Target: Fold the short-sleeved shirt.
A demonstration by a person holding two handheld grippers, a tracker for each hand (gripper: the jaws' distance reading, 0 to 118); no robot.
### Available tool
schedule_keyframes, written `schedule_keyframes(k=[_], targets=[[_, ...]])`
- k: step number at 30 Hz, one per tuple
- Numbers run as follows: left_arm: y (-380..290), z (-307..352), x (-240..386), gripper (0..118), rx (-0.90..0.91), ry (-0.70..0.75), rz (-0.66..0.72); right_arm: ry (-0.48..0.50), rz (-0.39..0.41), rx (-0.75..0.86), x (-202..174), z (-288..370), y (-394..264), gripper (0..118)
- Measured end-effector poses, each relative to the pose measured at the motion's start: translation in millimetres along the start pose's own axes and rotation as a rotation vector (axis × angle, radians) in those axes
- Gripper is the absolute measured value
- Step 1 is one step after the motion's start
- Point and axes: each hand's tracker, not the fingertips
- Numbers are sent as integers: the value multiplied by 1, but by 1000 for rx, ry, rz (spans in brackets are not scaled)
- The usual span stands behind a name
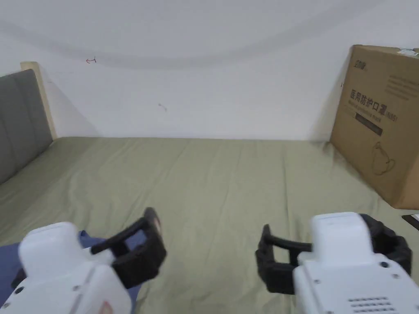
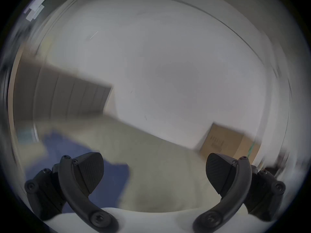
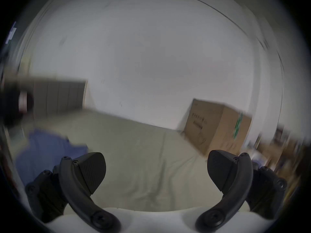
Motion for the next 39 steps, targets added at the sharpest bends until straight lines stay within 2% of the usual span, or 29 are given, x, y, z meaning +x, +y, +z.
schedule_keyframes(k=[2, 4, 5, 9, 16, 19, 20, 21, 23, 24, 27, 30, 34, 39], targets=[[-5, 3, 16, 118, -1, -7, -188, 11, -186, 5, 19, -2, -9, 118], [-14, 4, 26, 118, -30, -38, -245, -13, -241, -14, 28, -3, -21, 118], [-18, 4, 28, 118, -61, -61, -229, -33, -233, -18, 29, -3, -27, 118], [-27, 4, 22, 118, -86, -105, -182, -77, -102, -23, 24, -2, -28, 118], [-15, 6, 20, 118, 0, -58, -173, -57, -124, 22, 27, 5, -15, 117], [-11, 5, 16, 117, -49, -46, -145, -70, -89, 46, 23, 9, -13, 106], [-12, 5, 15, 111, -64, -53, -143, -83, -74, 49, 22, 10, -13, 97], [-12, 7, 12, 86, -60, -66, -130, -85, -63, 51, 21, 10, -13, 73], [-12, 6, 11, 16, -59, -59, -103, -91, -55, 43, 21, 9, -13, 35], [-12, 4, 11, 3, -78, -22, -87, -94, -57, 39, 21, 9, -13, 19], [-10, 3, 5, 0, -88, -24, -85, -88, -78, 32, 23, 9, -15, 0], [-11, 3, 5, 0, -103, -23, -113, -87, -84, 31, 24, 8, -14, 0], [-9, 3, 1, 0, -102, -37, -83, -72, -81, 14, 23, 7, -14, 0], [-6, 1, -6, 0, -107, 13, -97, -26, -67, 10, 14, 5, -11, 0]])
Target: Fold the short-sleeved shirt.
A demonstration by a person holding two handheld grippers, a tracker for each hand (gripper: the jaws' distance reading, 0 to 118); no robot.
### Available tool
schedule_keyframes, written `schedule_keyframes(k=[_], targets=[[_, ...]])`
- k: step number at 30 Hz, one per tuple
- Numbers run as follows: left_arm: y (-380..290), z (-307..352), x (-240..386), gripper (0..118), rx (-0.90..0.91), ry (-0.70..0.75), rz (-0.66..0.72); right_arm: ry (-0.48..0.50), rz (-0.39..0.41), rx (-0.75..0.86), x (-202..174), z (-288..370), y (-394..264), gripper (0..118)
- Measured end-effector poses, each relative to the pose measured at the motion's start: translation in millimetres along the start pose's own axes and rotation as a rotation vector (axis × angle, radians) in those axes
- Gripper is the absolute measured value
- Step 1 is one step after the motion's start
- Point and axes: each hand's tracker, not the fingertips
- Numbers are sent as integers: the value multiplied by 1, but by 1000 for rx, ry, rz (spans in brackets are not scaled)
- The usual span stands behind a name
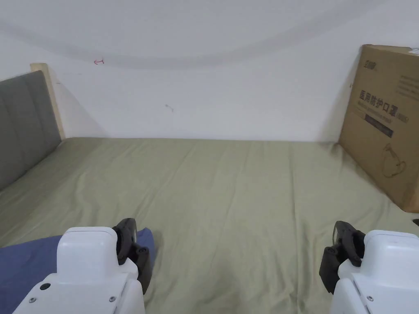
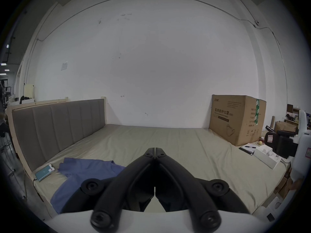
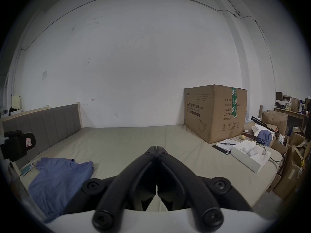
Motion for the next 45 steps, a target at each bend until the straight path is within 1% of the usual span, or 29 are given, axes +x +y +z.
schedule_keyframes(k=[1, 4, 5, 10, 11, 13, 14, 15, 17, 19, 21, 24, 26, 28, 30, 34, 35, 37, 39, 40, 41, 43, 44, 45], targets=[[1, 0, -4, 0, -1, 8, -1, 15, -2, -1, -3, -1, 1, 0], [4, 5, -21, 0, 2, 78, 13, 107, 2, -4, -21, -5, 7, 0], [4, 8, -29, 0, 12, 129, 17, 141, 4, -1, -29, -6, 8, 0], [10, 24, -67, 0, 4, 314, -51, 348, -6, -44, -78, -12, 6, 0], [11, 29, -75, 0, 8, 349, -49, 390, -10, -56, -89, -12, 4, 0], [13, 36, -88, 0, 17, 376, -25, 468, -25, -87, -108, -13, 0, 0], [14, 39, -95, 0, 15, 395, -12, 498, -16, -96, -117, -12, -1, 0], [15, 42, -100, 0, 11, 401, -11, 509, 1, -97, -126, -11, -3, 0], [13, 45, -107, 0, 6, 436, -17, 543, 51, -98, -139, -8, -6, 0], [10, 45, -112, 0, -9, 456, -28, 555, 68, -104, -148, -6, -9, 0], [6, 41, -116, 0, -25, 460, -22, 569, 65, -121, -152, -8, -11, 0], [-3, 28, -119, 0, -96, 419, 2, 575, 56, -155, -153, -14, -15, 0], [-13, 13, -119, 0, -141, 413, 4, 568, 66, -171, -152, -18, -18, 0], [-30, -9, -124, 0, -223, 390, 20, 551, 84, -186, -151, -23, -22, 0], [-51, -41, -132, 0, -364, 352, 39, 537, 96, -209, -149, -29, -27, 0], [-95, -96, -150, 0, -572, 259, 130, 521, 80, -262, -144, -40, -37, 0], [-106, -108, -154, 0, -616, 251, 156, 518, 77, -273, -143, -43, -39, 0], [-124, -128, -158, 0, -682, 251, 158, 509, 75, -290, -142, -47, -43, 0], [-136, -144, -162, 0, -754, 277, 172, 505, 77, -306, -140, -51, -47, 0], [-140, -150, -165, 4, -767, 274, 213, 503, 78, -313, -140, -53, -49, 0], [-142, -156, -168, 15, -798, 284, 265, 503, 80, -323, -140, -56, -51, 0], [-145, -165, -172, 74, -823, 248, 311, 502, 85, -337, -141, -59, -55, 0], [-145, -170, -171, 98, -833, 237, 295, 500, 88, -344, -142, -61, -57, 0], [-145, -173, -169, 113, -835, 230, 278, 499, 91, -351, -143, -63, -58, 0]])
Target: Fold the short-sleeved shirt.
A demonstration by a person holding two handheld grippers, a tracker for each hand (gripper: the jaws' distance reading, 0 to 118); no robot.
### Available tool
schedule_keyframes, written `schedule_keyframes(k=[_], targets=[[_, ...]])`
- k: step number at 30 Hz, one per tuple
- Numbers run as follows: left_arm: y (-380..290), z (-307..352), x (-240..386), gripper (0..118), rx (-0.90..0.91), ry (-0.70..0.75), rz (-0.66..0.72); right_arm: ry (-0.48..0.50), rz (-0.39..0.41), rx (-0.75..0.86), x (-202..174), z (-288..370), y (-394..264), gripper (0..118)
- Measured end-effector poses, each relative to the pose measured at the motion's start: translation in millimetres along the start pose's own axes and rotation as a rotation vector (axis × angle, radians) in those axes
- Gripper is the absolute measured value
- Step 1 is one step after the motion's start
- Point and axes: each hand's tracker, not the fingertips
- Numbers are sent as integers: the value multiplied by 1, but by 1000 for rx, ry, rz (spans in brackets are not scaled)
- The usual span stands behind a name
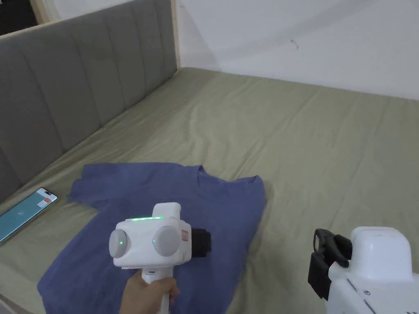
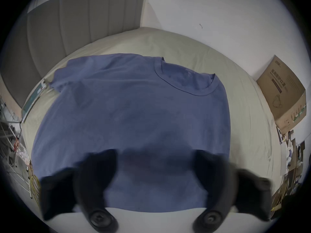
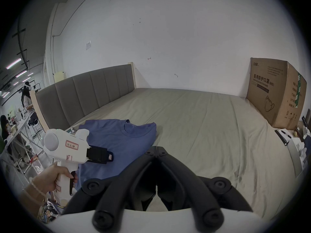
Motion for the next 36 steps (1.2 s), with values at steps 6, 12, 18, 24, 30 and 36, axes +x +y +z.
schedule_keyframes(k=[6, 12, 18, 24, 30, 36], targets=[[12, -15, 15, 114, 9, -38, -2, -6, 19, -30, -2, -11, -1, 0], [10, -52, 42, 114, -118, 79, -143, 3, 21, -49, 0, -13, -3, 0], [9, -41, 38, 91, -97, 95, -89, -6, -13, -69, 11, -15, -8, 0], [11, -31, 21, 32, -75, 116, -45, -22, -53, -82, 20, -12, -10, 0], [22, -20, -7, 5, -105, 53, 104, -37, -88, -57, 32, 4, -5, 0], [39, 30, 9, 5, -40, 19, 68, -78, -125, -14, 49, 20, 0, 0]])
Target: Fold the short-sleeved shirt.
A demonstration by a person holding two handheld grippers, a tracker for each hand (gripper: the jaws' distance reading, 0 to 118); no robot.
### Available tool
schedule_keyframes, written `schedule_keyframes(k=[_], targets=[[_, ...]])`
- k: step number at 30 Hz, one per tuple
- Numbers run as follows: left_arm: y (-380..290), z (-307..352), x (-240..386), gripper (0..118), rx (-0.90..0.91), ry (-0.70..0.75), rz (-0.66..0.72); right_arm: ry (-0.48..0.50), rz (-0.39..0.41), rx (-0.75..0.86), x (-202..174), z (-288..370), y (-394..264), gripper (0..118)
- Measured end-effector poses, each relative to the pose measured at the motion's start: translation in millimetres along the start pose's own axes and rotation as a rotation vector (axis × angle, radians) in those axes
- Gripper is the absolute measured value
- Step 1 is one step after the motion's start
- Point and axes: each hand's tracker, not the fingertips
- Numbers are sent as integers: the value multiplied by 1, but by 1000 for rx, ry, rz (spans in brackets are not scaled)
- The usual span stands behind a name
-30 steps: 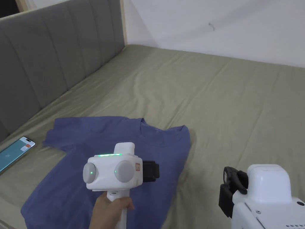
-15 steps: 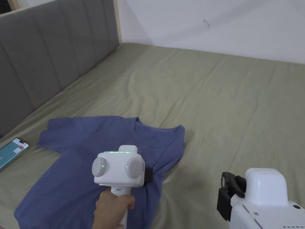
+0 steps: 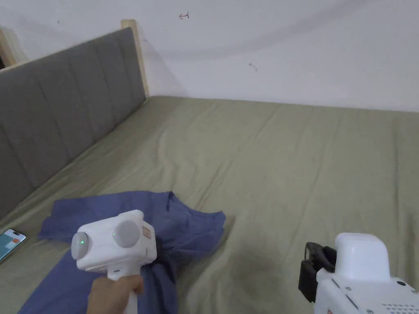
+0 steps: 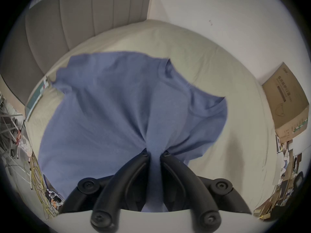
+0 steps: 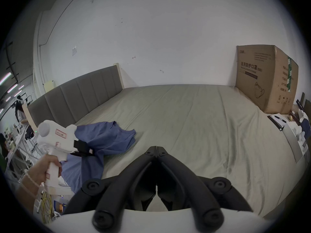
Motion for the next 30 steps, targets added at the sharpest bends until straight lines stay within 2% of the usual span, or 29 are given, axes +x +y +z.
schedule_keyframes(k=[3, 7, 11, 18, 21, 24, 27, 30], targets=[[13, 34, 8, 5, 62, -23, -19, -12, -35, 17, 12, 7, 4, 0], [31, 85, 32, 5, 149, -146, -23, -44, -61, 47, 28, 19, 9, 0], [39, 135, 91, 5, 239, -180, -200, -84, -97, 84, 47, 33, 15, 0], [25, 193, 218, 5, 277, -526, -380, -234, -143, 178, 93, 77, 26, 0], [-1, 204, 277, 5, 264, -669, -519, -323, -160, 214, 116, 99, 31, 0], [-39, 179, 320, 5, 153, -764, -557, -406, -177, 243, 137, 118, 35, 0], [-100, 113, 352, 5, 13, -682, -656, -466, -198, 249, 155, 133, 31, 0], [-174, 24, 364, 5, -293, -605, -689, -493, -243, 239, 169, 142, 21, 0]])
